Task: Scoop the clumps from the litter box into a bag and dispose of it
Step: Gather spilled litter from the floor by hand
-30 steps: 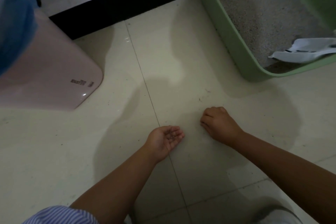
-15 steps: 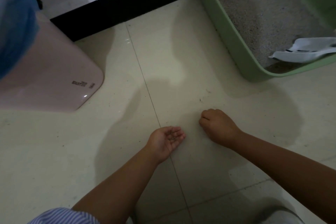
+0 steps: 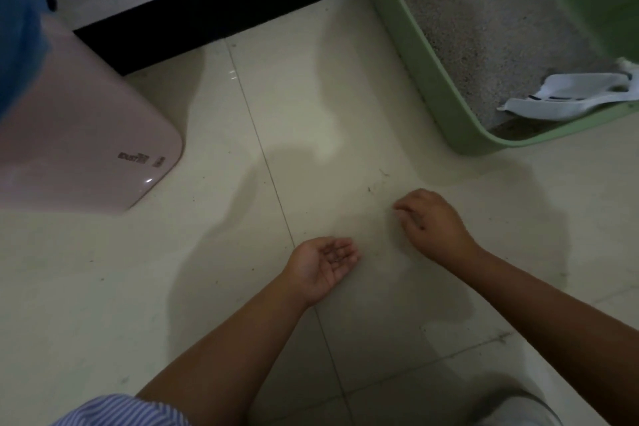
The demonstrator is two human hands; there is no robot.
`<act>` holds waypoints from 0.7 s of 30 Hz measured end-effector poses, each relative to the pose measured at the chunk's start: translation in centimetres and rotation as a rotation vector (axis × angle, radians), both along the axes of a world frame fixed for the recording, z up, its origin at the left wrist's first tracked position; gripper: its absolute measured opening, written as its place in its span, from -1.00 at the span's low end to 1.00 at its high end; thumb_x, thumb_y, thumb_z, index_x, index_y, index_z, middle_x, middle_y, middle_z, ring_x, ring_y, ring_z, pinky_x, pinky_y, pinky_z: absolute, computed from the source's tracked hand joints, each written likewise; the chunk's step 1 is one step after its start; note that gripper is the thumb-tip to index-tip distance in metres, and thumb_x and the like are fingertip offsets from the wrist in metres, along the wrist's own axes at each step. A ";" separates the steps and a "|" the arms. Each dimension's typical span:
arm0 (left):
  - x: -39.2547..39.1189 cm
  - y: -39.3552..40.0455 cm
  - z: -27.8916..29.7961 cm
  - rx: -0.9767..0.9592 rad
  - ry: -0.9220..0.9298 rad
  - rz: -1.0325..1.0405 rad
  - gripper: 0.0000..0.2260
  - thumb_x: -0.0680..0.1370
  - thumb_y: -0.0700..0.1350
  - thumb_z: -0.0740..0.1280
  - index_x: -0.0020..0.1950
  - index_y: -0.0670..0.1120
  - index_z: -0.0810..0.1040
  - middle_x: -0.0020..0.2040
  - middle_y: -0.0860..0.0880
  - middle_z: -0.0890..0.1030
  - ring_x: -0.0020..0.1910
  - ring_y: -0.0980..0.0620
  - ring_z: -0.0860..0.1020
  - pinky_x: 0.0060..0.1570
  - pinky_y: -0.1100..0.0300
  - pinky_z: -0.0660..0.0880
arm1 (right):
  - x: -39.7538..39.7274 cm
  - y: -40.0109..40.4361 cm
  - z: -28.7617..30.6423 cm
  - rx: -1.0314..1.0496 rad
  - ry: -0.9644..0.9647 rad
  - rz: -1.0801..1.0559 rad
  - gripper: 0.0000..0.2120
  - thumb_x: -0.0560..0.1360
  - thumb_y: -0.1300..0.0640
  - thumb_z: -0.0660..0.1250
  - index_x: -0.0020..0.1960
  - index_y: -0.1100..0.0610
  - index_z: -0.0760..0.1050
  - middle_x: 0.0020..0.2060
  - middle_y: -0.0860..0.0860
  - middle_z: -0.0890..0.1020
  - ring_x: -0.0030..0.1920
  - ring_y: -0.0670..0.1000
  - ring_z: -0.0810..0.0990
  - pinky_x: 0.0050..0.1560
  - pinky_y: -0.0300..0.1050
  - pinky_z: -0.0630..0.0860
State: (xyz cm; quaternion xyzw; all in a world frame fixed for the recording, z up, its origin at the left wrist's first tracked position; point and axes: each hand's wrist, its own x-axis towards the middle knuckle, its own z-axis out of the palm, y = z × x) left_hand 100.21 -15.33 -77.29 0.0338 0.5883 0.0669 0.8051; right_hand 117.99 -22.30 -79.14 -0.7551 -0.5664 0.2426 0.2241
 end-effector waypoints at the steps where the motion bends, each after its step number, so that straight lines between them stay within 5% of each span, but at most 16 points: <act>1: -0.1 0.1 -0.1 0.003 0.010 0.000 -0.70 0.60 -0.24 0.06 -0.20 -0.33 0.49 -0.48 -0.18 0.60 -0.50 -0.06 0.63 -0.48 0.24 0.56 | 0.8 -0.2 -0.4 -0.042 -0.073 -0.041 -0.71 0.39 0.12 0.22 -0.18 0.31 0.62 -0.27 0.23 0.63 -0.24 0.23 0.61 -0.13 -0.06 0.52; 8: -0.8 0.7 0.0 0.032 0.052 0.002 -0.69 0.61 -0.24 0.05 -0.21 -0.33 0.48 -0.50 -0.17 0.59 -0.52 -0.05 0.62 -0.51 0.24 0.56 | 1.2 -1.1 -1.9 -0.120 -0.285 0.017 -0.83 0.18 0.27 0.54 -0.34 0.33 0.58 -0.38 0.22 0.57 -0.38 0.22 0.57 -0.32 -0.03 0.57; 13: -0.7 0.5 0.0 0.036 0.049 0.001 -0.69 0.61 -0.24 0.05 -0.21 -0.33 0.48 -0.51 -0.17 0.59 -0.53 -0.05 0.61 -0.50 0.25 0.56 | 1.0 -1.2 -2.2 -0.023 -0.291 0.030 -0.94 0.21 0.31 0.41 -0.41 0.31 0.59 -0.47 0.18 0.56 -0.46 0.17 0.57 -0.42 -0.17 0.54; 21: -0.8 0.5 0.1 0.042 0.068 0.003 -0.70 0.61 -0.25 0.06 -0.21 -0.33 0.48 -0.50 -0.17 0.60 -0.53 -0.05 0.61 -0.50 0.24 0.55 | 1.0 -1.0 -2.3 -0.135 -0.342 0.081 -0.70 0.02 0.46 0.54 -0.45 0.29 0.44 -0.49 0.19 0.49 -0.49 0.16 0.50 -0.49 -0.17 0.45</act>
